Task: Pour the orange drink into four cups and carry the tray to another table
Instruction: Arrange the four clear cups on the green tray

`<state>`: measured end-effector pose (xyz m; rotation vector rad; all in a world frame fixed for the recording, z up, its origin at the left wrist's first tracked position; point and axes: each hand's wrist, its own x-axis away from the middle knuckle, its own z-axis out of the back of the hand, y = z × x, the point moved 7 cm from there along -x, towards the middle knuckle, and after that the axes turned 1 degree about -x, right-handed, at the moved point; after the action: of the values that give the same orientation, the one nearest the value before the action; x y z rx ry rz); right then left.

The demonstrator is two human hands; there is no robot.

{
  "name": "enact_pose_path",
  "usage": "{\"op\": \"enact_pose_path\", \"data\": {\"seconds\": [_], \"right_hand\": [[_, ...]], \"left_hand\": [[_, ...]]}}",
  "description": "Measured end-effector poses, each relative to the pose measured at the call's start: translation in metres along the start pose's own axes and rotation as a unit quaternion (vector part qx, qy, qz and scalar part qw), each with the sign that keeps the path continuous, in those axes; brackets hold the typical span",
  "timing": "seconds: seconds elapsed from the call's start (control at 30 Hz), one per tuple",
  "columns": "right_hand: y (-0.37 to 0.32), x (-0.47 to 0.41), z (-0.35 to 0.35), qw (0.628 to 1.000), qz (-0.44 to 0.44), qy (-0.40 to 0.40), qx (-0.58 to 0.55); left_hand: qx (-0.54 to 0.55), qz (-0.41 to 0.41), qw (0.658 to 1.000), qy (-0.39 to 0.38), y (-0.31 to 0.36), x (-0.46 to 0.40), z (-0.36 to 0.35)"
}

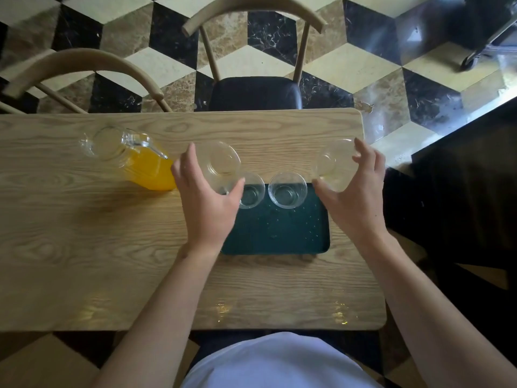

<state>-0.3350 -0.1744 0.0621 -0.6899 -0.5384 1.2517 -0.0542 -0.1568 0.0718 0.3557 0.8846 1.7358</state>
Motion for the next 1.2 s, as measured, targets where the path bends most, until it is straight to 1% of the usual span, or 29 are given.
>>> {"op": "enact_pose_path", "data": {"seconds": [0.1, 0.2, 0.33, 0.53, 0.77, 0.97, 1.2], "right_hand": [[-0.021, 0.033, 0.005, 0.999, 0.006, -0.042, -0.001], [-0.027, 0.066, 0.002, 0.996, 0.004, -0.085, 0.009], [-0.017, 0.103, -0.017, 0.991, 0.011, -0.133, 0.004], [0.016, 0.122, -0.048, 0.983, -0.028, -0.184, 0.007], [0.034, 0.115, -0.072, 0.976, -0.051, -0.209, 0.039], [0.040, 0.117, -0.082, 0.971, -0.026, -0.221, 0.088], [0.042, 0.114, -0.084, 0.970, -0.023, -0.223, 0.096]], "left_hand": [[0.010, -0.002, 0.999, -0.047, 0.019, 0.033, 0.011], [0.018, 0.000, 0.996, -0.089, 0.022, 0.066, 0.010], [0.002, 0.002, 0.991, -0.134, 0.004, 0.103, -0.003], [-0.040, 0.027, 0.983, -0.180, -0.026, 0.132, -0.027], [-0.073, 0.050, 0.972, -0.217, -0.050, 0.139, -0.049], [-0.078, 0.059, 0.964, -0.246, -0.060, 0.138, -0.066], [-0.091, 0.068, 0.960, -0.255, -0.064, 0.133, -0.073]]}}
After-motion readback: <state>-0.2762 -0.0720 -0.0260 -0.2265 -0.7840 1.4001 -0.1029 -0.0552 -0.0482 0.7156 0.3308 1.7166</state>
